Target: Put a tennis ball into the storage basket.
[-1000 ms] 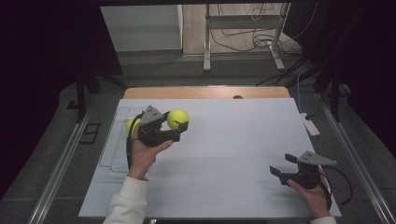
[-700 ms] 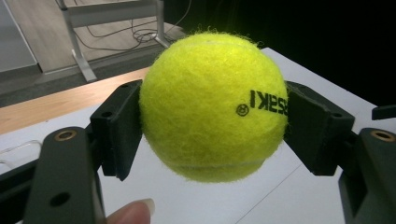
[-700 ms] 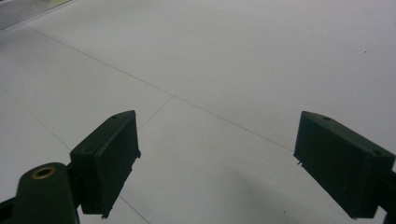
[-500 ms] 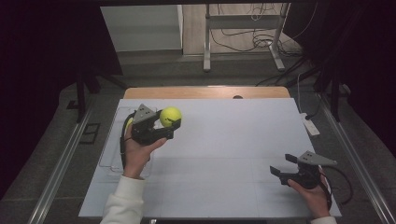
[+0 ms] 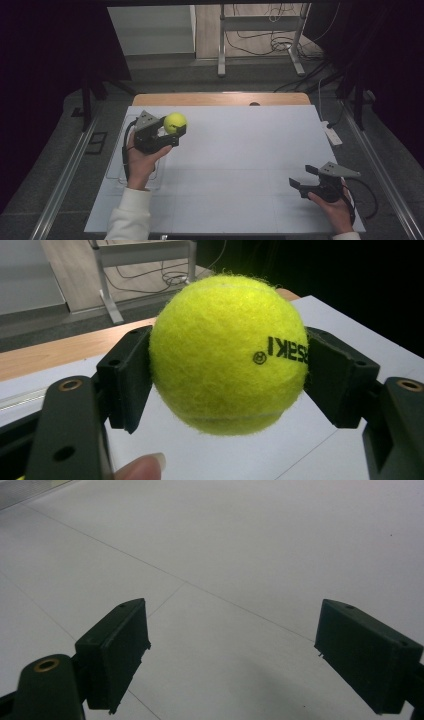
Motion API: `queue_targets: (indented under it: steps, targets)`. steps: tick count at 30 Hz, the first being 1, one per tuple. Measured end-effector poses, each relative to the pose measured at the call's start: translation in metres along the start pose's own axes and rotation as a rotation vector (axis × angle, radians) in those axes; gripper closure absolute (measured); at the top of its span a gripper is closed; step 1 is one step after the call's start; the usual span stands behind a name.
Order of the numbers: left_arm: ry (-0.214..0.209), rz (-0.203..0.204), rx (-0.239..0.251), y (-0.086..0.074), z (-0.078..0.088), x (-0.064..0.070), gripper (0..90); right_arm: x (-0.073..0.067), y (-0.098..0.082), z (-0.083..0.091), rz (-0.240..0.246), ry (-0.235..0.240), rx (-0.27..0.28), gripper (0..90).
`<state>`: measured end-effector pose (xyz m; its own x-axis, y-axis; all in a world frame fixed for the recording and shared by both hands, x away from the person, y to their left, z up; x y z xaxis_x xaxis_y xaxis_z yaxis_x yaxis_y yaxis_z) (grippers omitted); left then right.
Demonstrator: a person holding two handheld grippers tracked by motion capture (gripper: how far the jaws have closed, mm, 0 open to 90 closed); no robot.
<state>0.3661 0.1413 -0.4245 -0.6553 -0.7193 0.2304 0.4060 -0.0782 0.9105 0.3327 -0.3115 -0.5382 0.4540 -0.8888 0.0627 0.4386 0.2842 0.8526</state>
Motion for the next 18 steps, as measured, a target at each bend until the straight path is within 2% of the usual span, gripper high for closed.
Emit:
queue_targets:
  steps: [11, 18]
  targets:
    - [0.018, 0.024, 0.016, -0.001, 0.008, -0.01, 26.9, 0.0, 0.0, 0.0, 0.001, -0.001, 0.0, 14.0]
    - [0.044, 0.034, 0.017, -0.003, 0.013, -0.018, 26.9, 0.0, 0.0, 0.0, 0.004, -0.003, -0.001, 14.0]
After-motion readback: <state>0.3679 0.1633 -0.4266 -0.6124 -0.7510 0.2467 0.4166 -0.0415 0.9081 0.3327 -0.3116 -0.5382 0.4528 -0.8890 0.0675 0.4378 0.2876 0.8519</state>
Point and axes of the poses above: each handheld gripper's, and its own axes: z roughly backward along the jaws, y roughly out of its top, x roughly to its right, the point moved 6 cm from there along -z, roughly forward along the jaws, and after that the axes turned 14 degrees about -y, right-handed, at the moved point
